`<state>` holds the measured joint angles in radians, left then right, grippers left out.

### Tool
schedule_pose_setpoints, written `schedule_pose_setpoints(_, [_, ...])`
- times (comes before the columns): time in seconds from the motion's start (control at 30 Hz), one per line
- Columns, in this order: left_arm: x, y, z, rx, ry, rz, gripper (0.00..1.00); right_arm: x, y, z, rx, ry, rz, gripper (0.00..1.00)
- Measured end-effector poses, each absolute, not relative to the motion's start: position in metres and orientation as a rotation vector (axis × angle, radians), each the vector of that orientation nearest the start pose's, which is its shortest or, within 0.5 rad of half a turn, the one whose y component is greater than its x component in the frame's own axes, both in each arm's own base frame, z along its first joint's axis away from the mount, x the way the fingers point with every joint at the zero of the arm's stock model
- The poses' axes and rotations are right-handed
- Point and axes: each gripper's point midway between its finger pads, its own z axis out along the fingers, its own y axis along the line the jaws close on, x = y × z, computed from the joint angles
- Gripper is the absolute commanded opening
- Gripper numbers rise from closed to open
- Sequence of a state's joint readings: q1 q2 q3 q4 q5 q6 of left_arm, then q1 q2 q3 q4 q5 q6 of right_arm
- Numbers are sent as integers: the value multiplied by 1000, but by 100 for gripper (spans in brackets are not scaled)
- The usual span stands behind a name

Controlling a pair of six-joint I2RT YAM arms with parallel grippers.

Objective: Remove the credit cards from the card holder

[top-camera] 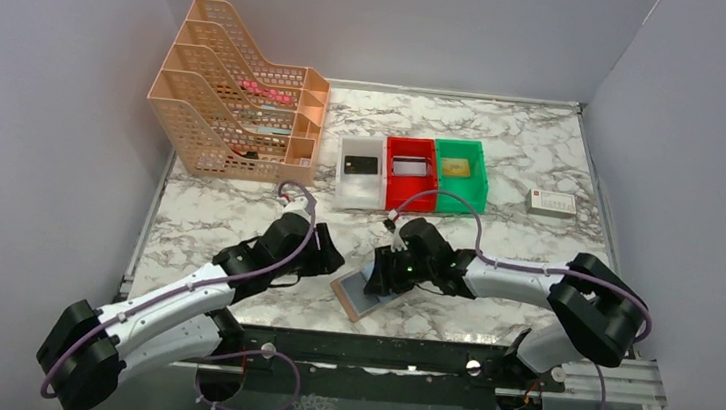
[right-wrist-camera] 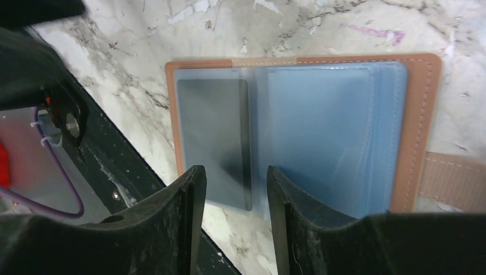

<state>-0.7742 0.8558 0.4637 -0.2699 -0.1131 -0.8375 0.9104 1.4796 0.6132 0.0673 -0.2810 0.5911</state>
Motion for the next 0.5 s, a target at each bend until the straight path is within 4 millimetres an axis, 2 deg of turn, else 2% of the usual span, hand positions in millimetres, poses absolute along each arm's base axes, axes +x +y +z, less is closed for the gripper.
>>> schedule_pose_setpoints(0.27, [158, -239, 56, -13, 2525, -952, 55, 143, 321, 35, -545, 2544, 1096, 45])
schedule_pose_setpoints(0.4, [154, -252, 44, 15, 2579, -1010, 53, 138, 323, 32, -473, 2564, 1151, 43])
schedule_pose_setpoints(0.5, [161, -257, 44, 10, 2574, -1022, 53, 134, 322, 31, -410, 2581, 1187, 41])
